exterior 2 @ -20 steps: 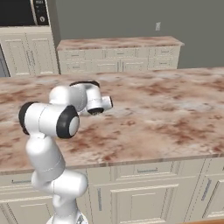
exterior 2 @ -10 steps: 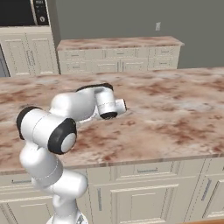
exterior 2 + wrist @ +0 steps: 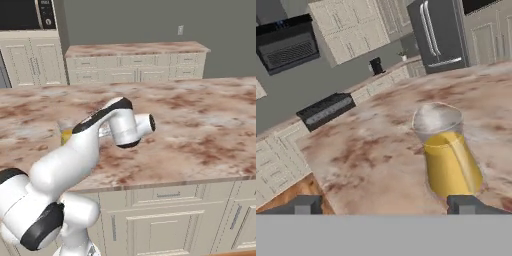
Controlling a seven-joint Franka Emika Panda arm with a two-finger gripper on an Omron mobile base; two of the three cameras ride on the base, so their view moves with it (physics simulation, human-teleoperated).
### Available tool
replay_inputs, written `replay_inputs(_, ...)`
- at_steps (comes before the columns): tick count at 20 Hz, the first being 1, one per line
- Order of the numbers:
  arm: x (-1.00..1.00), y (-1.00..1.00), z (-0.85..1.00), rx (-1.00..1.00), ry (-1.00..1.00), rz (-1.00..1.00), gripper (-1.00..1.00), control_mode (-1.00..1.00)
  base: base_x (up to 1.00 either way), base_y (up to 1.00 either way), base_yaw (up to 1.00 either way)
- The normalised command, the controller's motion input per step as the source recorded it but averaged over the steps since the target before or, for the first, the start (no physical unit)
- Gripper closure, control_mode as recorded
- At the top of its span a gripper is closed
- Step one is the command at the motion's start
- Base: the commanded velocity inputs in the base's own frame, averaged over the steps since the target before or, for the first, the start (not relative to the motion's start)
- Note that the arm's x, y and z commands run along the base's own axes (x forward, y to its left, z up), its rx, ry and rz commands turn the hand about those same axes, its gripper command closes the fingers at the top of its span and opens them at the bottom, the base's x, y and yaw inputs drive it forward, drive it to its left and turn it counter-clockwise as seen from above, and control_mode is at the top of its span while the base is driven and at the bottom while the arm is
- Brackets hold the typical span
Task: Place the pitcher and cup on the dining counter for serving.
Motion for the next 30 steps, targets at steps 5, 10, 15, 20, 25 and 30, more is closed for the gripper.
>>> replay_inputs(5, -0.57, 0.0, 0.02, -0.33, 0.37, -0.47, -1.0, -1.0, 0.0, 0.0, 0.0)
replay_inputs(10, -0.29, -0.04, 0.14, -0.35, 0.52, -0.44, -1.0, -1.0, 0.0, 0.0, 0.0)
replay_inputs(15, -0.02, 0.26, 0.24, -0.34, 0.46, -0.32, -1.0, -1.0, 0.0, 0.0, 0.0)
replay_inputs(20, 0.02, 0.72, 0.76, -0.39, 0.02, -0.33, -1.0, -1.0, 0.0, 0.0, 0.0)
replay_inputs(25, -0.03, 0.24, 0.2, -0.12, -0.11, -0.04, -1.0, -1.0, 0.0, 0.0, 0.0)
replay_inputs(30, -0.04, 0.01, 0.0, 0.0, 0.0, 0.0, -1.0, 1.0, -0.04, 0.0, -0.01)
